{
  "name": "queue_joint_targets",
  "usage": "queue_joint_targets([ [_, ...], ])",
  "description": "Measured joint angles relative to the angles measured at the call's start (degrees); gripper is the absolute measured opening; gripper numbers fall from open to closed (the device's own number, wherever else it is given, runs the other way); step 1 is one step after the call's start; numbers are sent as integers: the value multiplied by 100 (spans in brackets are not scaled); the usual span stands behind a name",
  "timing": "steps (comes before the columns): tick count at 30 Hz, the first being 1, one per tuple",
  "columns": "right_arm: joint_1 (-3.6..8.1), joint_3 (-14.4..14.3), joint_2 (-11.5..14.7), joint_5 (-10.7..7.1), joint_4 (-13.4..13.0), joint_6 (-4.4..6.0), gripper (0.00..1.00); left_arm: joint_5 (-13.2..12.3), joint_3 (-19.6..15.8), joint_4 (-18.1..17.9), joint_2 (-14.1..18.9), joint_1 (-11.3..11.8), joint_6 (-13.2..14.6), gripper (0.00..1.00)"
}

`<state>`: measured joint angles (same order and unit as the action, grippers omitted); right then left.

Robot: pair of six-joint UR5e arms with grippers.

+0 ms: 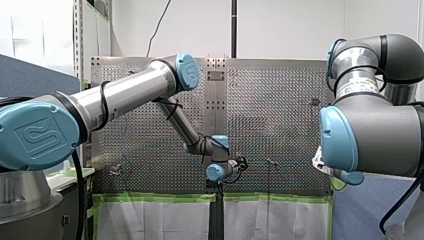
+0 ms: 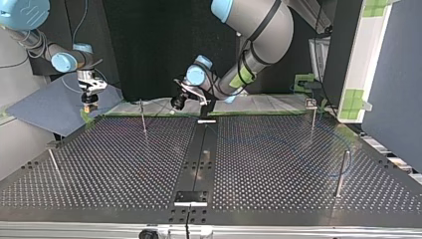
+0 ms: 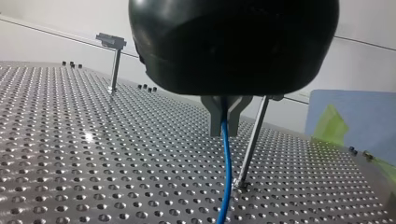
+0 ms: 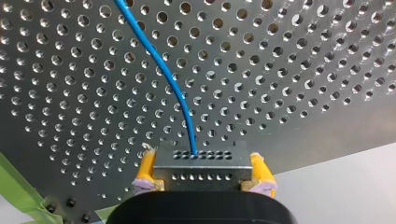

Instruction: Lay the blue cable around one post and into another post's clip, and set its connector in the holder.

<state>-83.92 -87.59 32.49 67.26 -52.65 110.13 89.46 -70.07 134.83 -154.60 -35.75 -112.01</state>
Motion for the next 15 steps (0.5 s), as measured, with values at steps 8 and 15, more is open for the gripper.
queue_joint_targets([
  [8, -5, 164, 0, -6, 139, 3, 0, -27, 18, 9, -3, 33, -53, 1],
  [15, -4, 308, -5, -5, 236, 5, 0, -40, 21, 11, -4, 80, -100, 1],
])
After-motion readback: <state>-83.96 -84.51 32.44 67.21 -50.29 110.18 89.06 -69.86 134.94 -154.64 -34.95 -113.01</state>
